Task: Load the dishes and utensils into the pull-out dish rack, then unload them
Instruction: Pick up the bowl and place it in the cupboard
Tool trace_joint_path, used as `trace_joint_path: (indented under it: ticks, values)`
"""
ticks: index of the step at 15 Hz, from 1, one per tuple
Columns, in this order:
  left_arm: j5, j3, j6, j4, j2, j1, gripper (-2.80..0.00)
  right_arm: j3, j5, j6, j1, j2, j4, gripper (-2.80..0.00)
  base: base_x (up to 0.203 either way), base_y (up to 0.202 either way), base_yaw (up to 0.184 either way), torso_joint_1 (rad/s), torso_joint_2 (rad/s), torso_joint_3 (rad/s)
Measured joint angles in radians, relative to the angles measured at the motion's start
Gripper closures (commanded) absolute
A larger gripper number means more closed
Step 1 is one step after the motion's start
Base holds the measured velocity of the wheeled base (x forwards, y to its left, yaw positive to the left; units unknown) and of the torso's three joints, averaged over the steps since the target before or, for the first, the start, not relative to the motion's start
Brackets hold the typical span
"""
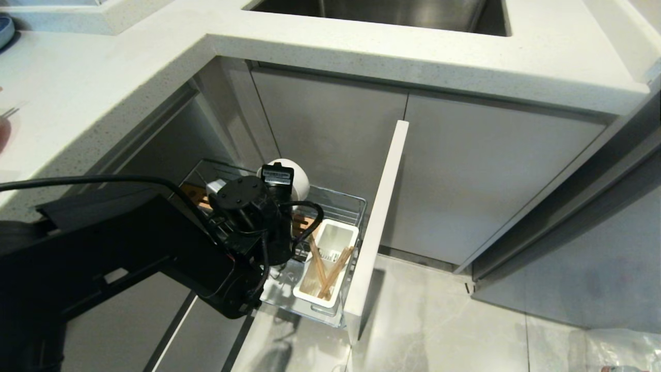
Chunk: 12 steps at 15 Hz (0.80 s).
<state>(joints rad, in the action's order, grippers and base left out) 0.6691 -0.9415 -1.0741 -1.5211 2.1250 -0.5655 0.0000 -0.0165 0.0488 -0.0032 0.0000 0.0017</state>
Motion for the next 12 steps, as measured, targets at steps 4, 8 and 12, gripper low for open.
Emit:
trace_joint_path:
  ticks: [4,8,12]
  values:
    - [0.0,0.011,-0.001,0.0,0.008,-0.002,0.0,0.0,0.0,0.0,0.0,0.0,0.0,0.0,0.0,0.0,0.0,0.0,0.0,0.0]
    - [0.0,0.017,-0.002,0.0,0.014,-0.002,0.0,0.0,0.0,0.0,0.0,0.0,0.0,0.0,0.0,0.0,0.0,0.0,0.0,0.0]
    - [-0.002,0.02,0.001,-0.001,0.015,-0.003,-2.8,0.0,0.0,0.0,0.0,0.0,0.0,0.0,0.0,0.0,0.0,0.0,0.0,0.0]
